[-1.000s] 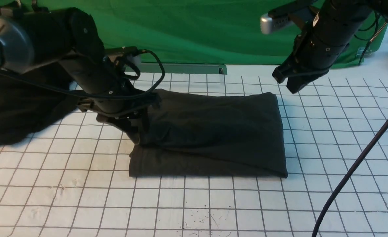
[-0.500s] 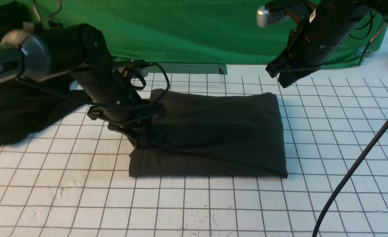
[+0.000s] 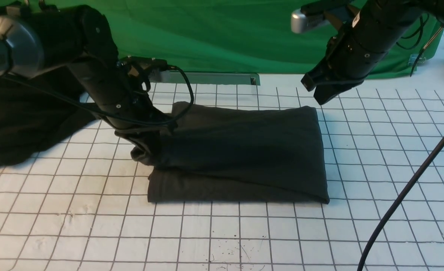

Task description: Fold a long-sleeved shirt over a white checkered tablecloth.

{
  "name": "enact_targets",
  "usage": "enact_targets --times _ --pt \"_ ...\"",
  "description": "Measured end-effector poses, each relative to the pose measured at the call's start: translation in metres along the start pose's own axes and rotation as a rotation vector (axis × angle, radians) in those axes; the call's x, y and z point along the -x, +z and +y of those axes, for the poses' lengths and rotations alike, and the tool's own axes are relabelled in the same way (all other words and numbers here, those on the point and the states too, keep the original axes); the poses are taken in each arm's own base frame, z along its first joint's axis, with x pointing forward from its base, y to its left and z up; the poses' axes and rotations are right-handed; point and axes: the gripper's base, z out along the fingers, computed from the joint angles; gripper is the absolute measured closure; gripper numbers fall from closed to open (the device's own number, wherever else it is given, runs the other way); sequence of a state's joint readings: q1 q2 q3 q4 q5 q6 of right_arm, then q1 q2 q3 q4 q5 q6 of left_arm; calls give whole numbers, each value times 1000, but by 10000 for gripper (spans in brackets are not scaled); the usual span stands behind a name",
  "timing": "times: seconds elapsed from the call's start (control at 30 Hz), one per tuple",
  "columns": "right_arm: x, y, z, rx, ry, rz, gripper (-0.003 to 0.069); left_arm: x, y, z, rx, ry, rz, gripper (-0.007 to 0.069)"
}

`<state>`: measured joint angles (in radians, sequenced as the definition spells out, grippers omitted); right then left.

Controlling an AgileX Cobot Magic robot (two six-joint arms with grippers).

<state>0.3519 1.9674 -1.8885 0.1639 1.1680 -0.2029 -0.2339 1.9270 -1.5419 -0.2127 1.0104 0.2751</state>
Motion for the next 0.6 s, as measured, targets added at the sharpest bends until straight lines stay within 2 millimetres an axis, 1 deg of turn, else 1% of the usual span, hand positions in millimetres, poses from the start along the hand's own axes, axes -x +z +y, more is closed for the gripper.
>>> enact_targets --times 0.2,0.3,0.4,0.43,0.5,0.6 --pt "0 1 3 14 0 -1 662 10 -3 3 39 21 -95 590" --pt "1 1 9 19 -13 0 662 14 -3 5 56 26 -138 590" --pt "1 2 16 29 -31 1 662 16 -4 6 72 34 -158 590" --pt "2 3 22 35 -48 1 661 16 -4 7 78 38 -164 590" --pt "2 4 28 41 -67 1 661 16 -4 7 83 41 -162 587" --pt "4 5 38 50 -95 -6 661 15 -4 7 85 45 -151 565"
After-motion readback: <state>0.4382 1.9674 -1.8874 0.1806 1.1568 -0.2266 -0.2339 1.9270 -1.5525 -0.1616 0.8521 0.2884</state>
